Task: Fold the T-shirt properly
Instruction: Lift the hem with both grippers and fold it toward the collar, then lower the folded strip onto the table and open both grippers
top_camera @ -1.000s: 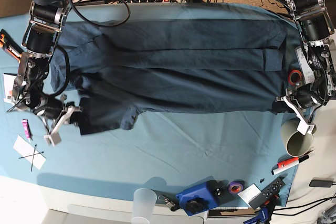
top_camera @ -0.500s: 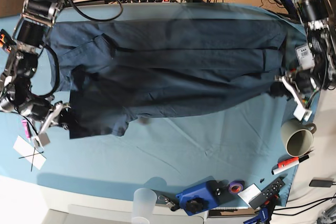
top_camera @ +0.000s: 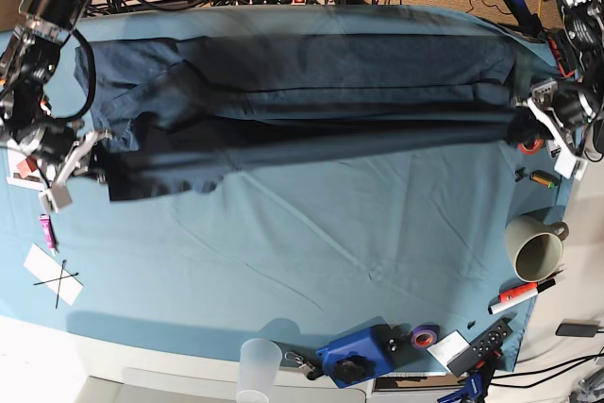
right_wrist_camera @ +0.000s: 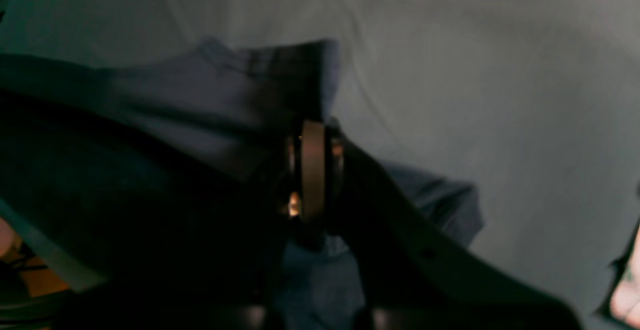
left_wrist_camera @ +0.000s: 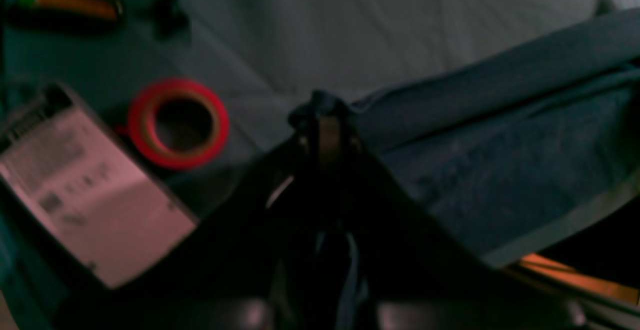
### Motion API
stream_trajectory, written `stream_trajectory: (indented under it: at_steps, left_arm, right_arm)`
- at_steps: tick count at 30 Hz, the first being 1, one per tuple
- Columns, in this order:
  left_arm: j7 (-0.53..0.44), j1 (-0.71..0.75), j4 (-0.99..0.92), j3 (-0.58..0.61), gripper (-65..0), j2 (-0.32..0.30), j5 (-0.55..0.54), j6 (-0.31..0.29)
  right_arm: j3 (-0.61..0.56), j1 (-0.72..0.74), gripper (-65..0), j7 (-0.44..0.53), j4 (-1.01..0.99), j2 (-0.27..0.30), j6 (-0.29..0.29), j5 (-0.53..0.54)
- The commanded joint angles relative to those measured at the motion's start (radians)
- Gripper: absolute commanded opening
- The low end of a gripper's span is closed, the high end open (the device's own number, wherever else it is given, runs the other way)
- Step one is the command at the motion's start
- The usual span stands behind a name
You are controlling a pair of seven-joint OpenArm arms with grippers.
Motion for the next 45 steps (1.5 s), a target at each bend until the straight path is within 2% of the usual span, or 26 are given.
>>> stream_trajectory:
  at_steps: [1,10,16,22,23,25,26,28,33,37,41,45]
  left_arm:
    - [-0.011,0.0,0.024,-0.008,-65.0,-0.019,-0.011,0.0]
    - [0.003,0.041,0.048,-0.009,-65.0,-0.019,-0.011,0.0]
    - [0.003,0.089,0.048,-0.009,-65.0,-0.005,-0.01,0.0]
    - [-0.012,0.1,0.048,-0.009,-65.0,0.057,-0.01,-0.005]
    - [-0.012,0.1,0.048,-0.009,-63.2,0.063,-0.01,-0.021]
    - [-0.012,0.1,0.048,-0.009,-46.3,0.065,-0.009,-0.036]
    - [-0.012,0.1,0.048,-0.009,-39.1,0.063,-0.004,-0.029]
    - [-0.017,0.1,0.048,-0.009,-30.9,0.063,0.014,-0.01]
    - [-0.016,0.105,0.048,-0.009,-30.2,0.064,0.067,0.011]
    - [-0.021,0.123,0.048,-0.008,-30.2,0.064,0.14,0.077]
    - [-0.023,0.153,0.048,-0.008,-30.3,0.064,0.14,0.104]
    - [-0.024,0.169,0.026,-0.008,-30.5,0.067,0.123,0.106]
  right_arm:
    - [0.021,-0.005,-65.0,0.012,0.022,0.023,0.001,0.016]
    - [0.19,-0.162,-65.0,-0.037,0.023,0.023,0.001,0.148]
    - [0.22,-0.244,-65.0,-0.037,0.023,0.019,0.001,0.149]
    - [0.22,-0.269,-65.0,-0.037,0.022,-0.014,0.001,0.132]
    - [0.22,-0.269,-65.0,-0.037,0.022,-0.016,0.001,0.132]
    - [0.22,-0.269,-65.0,-0.037,0.022,-0.013,0.001,0.136]
    - [0.22,-0.269,-62.4,-0.037,0.022,-0.013,0.001,0.142]
    - [0.22,-0.269,-57.7,-0.037,0.022,-0.013,0.001,0.146]
    - [0.22,-0.269,-56.7,-0.037,0.022,-0.013,0.001,0.146]
    - [0.22,-0.269,-56.7,-0.037,0.022,-0.013,0.001,0.146]
    - [0.22,-0.269,-56.7,-0.037,0.022,-0.013,0.001,0.146]
    - [0.22,-0.269,-56.7,-0.037,0.022,-0.013,0.001,0.146]
